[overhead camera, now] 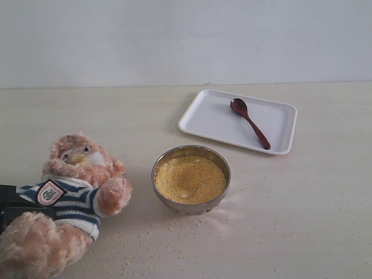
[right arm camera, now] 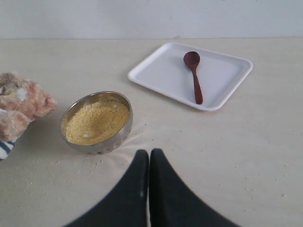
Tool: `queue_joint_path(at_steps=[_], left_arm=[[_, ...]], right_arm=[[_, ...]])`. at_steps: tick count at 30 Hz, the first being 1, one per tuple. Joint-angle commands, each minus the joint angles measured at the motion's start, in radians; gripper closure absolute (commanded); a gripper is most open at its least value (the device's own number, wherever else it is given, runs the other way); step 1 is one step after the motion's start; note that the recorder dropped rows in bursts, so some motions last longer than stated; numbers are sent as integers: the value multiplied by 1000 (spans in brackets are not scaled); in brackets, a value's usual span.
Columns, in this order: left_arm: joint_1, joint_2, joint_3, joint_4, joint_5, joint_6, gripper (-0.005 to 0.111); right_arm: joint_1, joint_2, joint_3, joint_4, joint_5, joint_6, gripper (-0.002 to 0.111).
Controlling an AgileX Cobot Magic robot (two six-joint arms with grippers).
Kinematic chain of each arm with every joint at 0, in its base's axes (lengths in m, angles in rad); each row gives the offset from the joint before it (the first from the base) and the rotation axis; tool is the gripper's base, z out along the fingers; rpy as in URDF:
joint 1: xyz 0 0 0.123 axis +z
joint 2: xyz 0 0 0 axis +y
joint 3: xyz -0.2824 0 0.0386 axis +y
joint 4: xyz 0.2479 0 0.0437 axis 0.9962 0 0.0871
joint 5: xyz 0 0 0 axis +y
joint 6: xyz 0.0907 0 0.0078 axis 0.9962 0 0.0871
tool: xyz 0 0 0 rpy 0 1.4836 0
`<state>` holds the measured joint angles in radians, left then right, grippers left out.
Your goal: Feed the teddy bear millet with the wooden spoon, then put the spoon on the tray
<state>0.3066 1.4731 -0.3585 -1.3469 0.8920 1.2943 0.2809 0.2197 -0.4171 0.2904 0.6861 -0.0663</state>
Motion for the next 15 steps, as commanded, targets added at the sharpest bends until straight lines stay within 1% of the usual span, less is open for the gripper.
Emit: queue_joint_path(at_steps=[1,7,15], left_arm=[[3,-13,5,-8,16,9,102],[3,-13,5,-8,16,9,102],[3,-13,5,-8,16,9,102]], right_arm=[[-2,-4,1,71,-28,8,108],[-2,-4,1,132,-59,10,108],[-2,-4,1,132,-89,10,108]])
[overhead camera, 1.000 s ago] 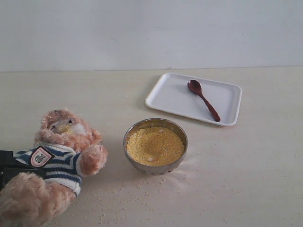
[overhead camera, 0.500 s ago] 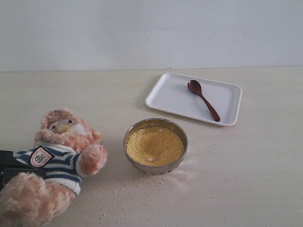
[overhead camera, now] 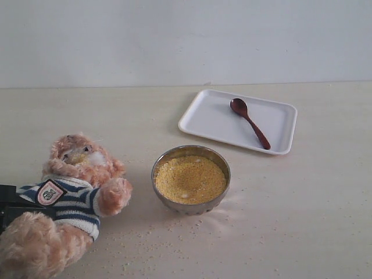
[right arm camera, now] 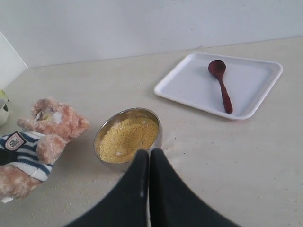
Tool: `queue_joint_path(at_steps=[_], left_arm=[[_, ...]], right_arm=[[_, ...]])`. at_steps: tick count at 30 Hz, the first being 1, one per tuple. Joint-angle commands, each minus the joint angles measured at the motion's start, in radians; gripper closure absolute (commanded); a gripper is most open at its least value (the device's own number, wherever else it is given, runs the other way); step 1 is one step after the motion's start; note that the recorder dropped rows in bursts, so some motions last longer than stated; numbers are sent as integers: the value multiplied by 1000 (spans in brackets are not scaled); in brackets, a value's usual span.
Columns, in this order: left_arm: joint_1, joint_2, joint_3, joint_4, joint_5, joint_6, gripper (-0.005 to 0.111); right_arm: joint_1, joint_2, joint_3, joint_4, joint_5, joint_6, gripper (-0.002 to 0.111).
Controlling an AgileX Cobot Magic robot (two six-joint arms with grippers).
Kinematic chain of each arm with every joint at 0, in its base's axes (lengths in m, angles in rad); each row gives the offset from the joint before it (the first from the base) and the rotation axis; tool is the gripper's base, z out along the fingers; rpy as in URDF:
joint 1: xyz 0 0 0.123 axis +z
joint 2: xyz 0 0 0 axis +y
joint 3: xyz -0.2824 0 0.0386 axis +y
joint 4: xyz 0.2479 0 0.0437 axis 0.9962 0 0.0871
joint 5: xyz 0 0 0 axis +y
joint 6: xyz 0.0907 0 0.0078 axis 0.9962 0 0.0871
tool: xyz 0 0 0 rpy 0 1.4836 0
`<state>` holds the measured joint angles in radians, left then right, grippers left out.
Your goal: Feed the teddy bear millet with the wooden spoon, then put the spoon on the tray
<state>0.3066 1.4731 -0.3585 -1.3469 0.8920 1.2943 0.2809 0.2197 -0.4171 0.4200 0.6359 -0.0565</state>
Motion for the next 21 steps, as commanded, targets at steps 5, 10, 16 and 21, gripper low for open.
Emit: queue_joint_path(at_steps=[5,10,16,21], left_arm=[[3,-13,5,-8,16,9,102],[3,-13,5,-8,16,9,102],[3,-13,5,-8,16,9,102],[3,-13,5,-8,16,9,102]], right_arm=[[-2,-4,1,3,-43,0,108],[-2,-4,1,3,-45,0,108],[-2,-4,11,3,-102,0,108],[-4,-31,94,-7,-299,0,108]])
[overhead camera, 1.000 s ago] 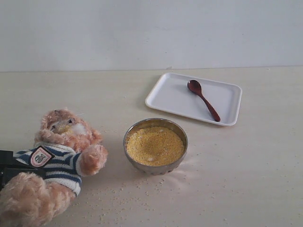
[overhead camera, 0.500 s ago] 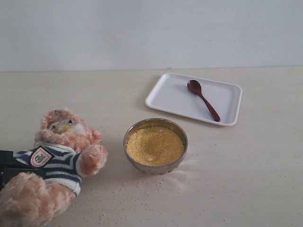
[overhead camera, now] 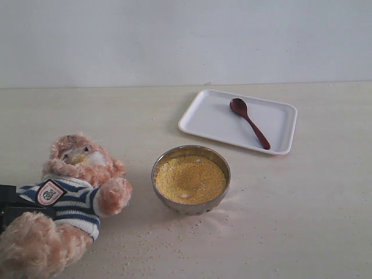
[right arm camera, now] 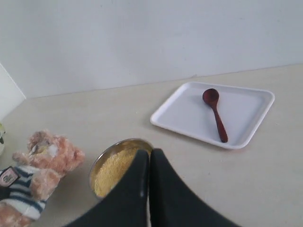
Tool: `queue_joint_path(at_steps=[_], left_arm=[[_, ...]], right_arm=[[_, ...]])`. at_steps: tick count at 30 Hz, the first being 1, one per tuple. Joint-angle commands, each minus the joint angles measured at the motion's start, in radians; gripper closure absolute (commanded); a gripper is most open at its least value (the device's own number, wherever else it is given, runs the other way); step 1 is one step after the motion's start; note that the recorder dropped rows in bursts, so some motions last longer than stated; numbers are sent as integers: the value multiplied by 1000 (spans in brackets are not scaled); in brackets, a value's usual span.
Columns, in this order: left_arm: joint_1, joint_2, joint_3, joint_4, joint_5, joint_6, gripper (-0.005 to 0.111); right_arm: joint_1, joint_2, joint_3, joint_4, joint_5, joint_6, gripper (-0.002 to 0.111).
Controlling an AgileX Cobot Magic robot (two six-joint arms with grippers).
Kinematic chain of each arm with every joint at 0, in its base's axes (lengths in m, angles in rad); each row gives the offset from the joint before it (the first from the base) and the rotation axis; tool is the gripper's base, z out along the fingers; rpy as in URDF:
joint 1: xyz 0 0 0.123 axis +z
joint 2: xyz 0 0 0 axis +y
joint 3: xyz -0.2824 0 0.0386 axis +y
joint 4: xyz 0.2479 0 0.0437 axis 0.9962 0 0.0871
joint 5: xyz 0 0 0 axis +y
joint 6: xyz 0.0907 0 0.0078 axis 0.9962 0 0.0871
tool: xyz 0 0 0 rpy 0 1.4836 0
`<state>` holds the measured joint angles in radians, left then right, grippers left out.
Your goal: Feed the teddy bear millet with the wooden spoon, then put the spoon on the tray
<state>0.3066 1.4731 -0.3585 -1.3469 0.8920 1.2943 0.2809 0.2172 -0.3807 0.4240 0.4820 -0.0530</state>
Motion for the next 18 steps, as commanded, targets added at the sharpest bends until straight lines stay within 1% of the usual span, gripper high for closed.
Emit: queue_joint_path(at_steps=[1,5,8,13,15,17,18], left_arm=[[3,-13,5,-8,16,9,102],[3,-13,5,-8,16,9,102],[3,-13,5,-8,16,9,102],[3,-13,5,-8,16,9,102],[3,-13,5,-8,16,9,102],[3,-13,5,-8,16,9,102],[3,-13,5,-8,16,9,102]], right_arm=[[-4,-39,75,-24,-190,-4,108],[-4,-105,173,-111,-357,-4,108],[-4,-160,252,-131,-401,-4,108],[-4,-217,374,-149,-403,-4,108],[-4,-217,381,-149,-401,-4,108],[-4,-217,381,-149,-322,-1,108],[-4,-217,381,-147,-310,-1,108]])
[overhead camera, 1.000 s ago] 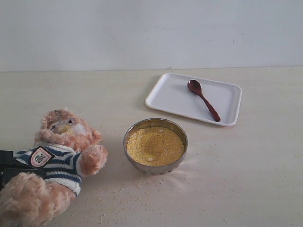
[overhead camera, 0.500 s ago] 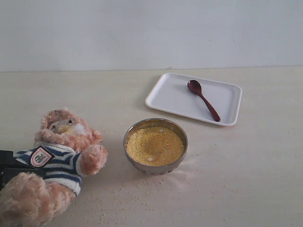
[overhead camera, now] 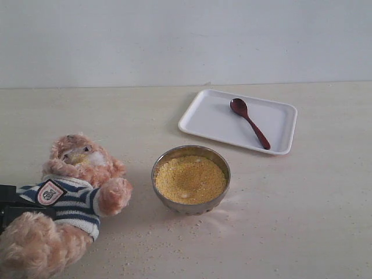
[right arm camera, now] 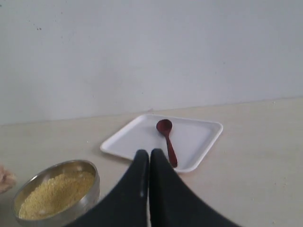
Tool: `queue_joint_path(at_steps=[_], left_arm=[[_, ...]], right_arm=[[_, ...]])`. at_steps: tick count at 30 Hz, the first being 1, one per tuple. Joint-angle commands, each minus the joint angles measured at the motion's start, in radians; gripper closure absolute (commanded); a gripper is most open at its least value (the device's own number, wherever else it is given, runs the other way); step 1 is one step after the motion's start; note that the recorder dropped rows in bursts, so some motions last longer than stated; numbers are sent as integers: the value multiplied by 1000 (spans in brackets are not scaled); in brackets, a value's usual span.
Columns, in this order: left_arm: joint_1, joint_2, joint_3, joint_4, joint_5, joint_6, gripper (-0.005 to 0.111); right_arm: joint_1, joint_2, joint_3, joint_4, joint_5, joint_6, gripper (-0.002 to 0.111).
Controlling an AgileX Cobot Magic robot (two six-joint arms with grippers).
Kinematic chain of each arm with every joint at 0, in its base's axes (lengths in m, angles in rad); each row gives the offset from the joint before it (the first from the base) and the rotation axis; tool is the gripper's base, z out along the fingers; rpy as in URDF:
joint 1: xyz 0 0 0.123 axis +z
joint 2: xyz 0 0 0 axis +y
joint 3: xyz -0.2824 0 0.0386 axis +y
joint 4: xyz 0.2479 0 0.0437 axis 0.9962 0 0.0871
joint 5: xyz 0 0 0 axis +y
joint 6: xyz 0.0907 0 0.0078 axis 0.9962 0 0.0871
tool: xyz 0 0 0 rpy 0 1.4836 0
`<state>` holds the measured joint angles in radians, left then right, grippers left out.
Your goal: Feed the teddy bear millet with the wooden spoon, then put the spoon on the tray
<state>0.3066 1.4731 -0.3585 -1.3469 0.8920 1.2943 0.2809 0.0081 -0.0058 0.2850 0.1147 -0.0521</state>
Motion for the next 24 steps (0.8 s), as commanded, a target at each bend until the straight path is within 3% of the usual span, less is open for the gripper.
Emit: queue_joint_path(at_steps=[1,24], left_arm=[[3,-13,5,-8,16,9,102],[3,-13,5,-8,16,9,102]], right_arm=[[-4,-8,6,-8,66,-2,108],[-4,-8,6,-6,77,-2,108]])
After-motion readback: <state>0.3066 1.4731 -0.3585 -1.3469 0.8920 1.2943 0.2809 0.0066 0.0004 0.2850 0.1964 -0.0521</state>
